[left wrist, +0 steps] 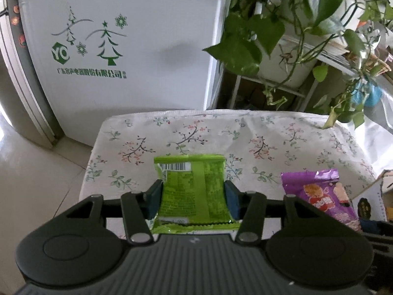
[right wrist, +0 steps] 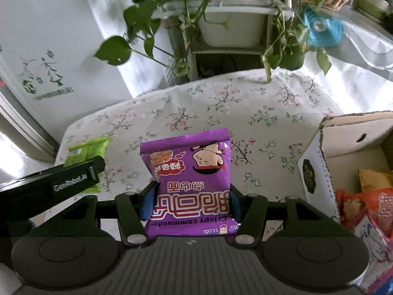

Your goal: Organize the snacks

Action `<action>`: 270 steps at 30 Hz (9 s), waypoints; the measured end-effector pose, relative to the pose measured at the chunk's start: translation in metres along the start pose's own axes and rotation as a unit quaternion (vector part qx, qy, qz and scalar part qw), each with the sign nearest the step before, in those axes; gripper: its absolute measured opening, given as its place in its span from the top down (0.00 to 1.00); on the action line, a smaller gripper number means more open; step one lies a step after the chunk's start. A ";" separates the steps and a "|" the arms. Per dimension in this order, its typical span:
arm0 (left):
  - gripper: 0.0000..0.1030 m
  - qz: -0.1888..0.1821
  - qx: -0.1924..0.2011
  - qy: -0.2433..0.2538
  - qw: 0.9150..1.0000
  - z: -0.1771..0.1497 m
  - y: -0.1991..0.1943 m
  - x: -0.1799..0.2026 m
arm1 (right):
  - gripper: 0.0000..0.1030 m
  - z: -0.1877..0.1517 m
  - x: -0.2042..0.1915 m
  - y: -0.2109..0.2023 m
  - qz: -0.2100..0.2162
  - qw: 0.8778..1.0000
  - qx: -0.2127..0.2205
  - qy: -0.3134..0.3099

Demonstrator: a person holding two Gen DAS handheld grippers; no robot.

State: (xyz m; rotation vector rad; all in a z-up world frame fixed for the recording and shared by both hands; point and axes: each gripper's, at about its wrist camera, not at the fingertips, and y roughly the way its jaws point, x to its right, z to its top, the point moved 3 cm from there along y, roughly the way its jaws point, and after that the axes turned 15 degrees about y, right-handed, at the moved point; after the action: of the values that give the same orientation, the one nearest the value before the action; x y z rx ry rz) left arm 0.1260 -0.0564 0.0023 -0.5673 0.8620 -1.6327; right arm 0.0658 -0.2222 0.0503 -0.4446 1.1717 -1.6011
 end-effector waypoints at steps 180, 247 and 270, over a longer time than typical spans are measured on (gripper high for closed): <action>0.03 -0.032 -0.038 0.118 0.992 -0.028 -0.137 0.239 | 0.00 -0.017 0.218 -0.150 -0.134 0.983 0.089 0.087; 0.03 -0.042 -0.048 0.204 0.977 -0.018 -0.116 0.218 | 0.00 -0.004 0.192 -0.122 -0.125 0.989 0.049 0.060; 0.03 -0.028 -0.056 0.170 0.983 -0.041 -0.115 0.112 | 0.00 -0.020 0.104 -0.095 -0.055 0.998 0.013 -0.034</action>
State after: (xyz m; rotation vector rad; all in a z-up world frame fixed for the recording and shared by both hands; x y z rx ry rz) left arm -0.0017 -0.1460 0.0583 -0.3963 1.2040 -1.7698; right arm -0.0380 -0.3084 0.0943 -0.5504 1.0890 -1.6801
